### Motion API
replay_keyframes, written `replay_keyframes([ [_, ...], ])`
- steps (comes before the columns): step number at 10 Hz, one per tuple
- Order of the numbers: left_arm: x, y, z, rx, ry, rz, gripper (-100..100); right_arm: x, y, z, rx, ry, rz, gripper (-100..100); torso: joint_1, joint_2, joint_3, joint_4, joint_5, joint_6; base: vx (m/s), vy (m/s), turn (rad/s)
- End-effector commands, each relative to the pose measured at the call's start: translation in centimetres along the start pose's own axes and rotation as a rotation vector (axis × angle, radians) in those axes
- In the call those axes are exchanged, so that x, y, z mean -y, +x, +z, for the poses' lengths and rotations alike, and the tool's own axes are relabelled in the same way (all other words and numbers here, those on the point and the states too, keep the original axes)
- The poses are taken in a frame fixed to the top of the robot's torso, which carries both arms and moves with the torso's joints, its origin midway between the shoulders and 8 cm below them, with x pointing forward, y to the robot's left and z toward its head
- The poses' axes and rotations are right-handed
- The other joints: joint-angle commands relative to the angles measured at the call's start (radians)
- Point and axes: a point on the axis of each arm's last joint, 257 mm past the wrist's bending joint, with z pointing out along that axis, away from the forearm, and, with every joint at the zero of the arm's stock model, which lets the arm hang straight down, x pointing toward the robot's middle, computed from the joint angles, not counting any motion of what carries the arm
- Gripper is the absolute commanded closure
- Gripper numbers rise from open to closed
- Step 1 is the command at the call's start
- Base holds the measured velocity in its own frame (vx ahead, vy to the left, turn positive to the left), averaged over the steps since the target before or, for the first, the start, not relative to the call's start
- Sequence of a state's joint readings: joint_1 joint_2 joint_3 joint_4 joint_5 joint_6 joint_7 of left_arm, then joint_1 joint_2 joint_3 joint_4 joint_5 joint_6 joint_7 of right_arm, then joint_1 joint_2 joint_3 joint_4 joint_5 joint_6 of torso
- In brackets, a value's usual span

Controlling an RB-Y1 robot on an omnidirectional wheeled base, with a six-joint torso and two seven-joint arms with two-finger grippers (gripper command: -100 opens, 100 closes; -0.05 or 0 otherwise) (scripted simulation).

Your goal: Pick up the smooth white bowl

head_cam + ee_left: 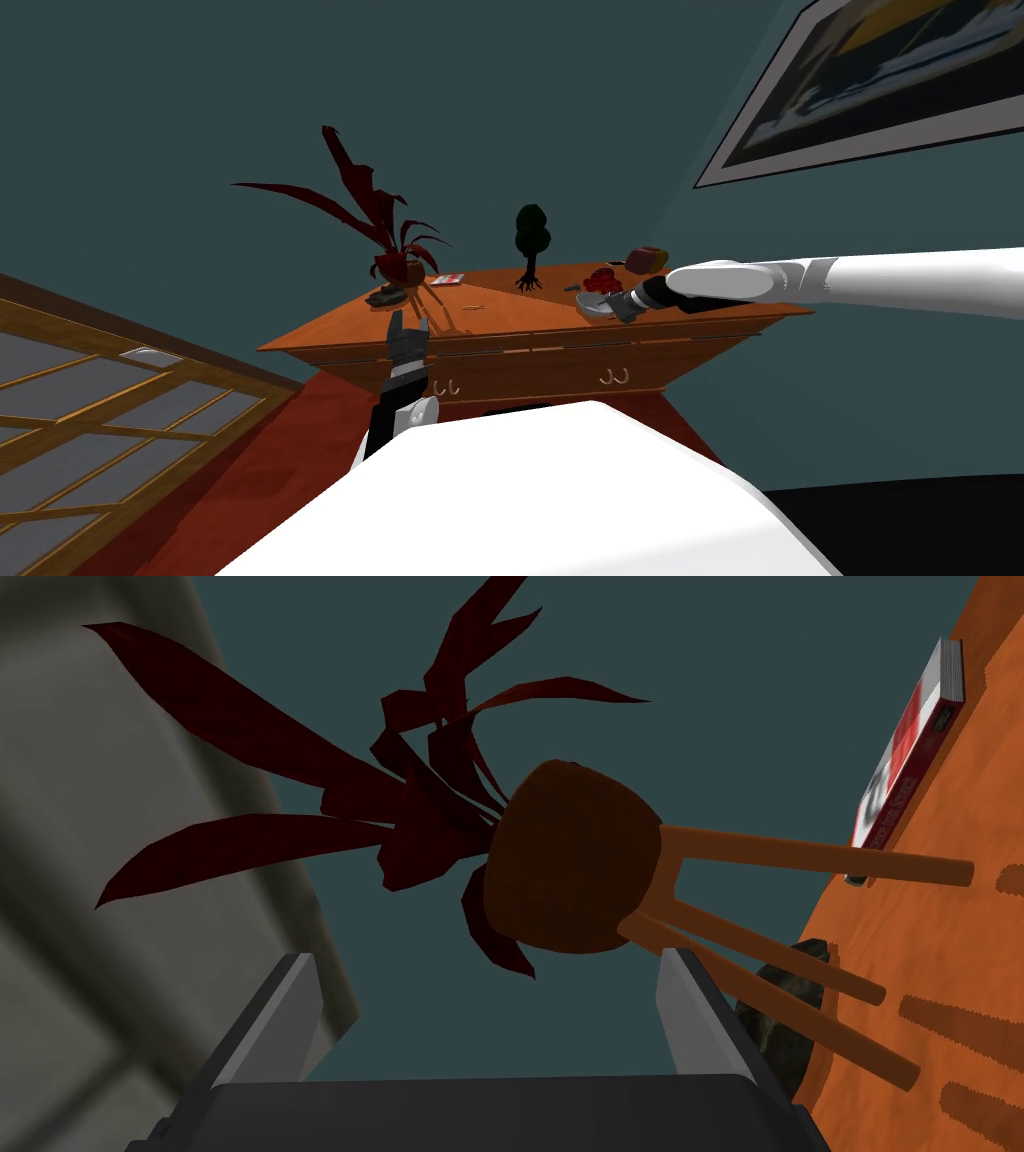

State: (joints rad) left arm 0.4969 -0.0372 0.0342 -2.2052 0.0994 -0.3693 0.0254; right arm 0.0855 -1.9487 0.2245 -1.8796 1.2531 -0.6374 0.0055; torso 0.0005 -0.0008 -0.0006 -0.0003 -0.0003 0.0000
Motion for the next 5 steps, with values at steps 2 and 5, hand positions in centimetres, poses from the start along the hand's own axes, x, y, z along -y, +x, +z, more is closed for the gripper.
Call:
replay_keyframes([
  [2,0.0,0.0,0.0,0.0,0.0,0.0,0,-0.28,0.09,0.03,-0.003,-0.008,-0.004,100,0.0,0.0,0.001,0.001,-0.001,0.0,0.0,-0.001,0.007],
  [5,0.0,0.0,0.0,0.0,0.0,0.0,0,-0.09,0.01,-0.01,-0.001,-0.003,-0.006,0,-0.002,0.001,0.001,0.001,-0.001,0.001,0.0,0.0,0.0],
])
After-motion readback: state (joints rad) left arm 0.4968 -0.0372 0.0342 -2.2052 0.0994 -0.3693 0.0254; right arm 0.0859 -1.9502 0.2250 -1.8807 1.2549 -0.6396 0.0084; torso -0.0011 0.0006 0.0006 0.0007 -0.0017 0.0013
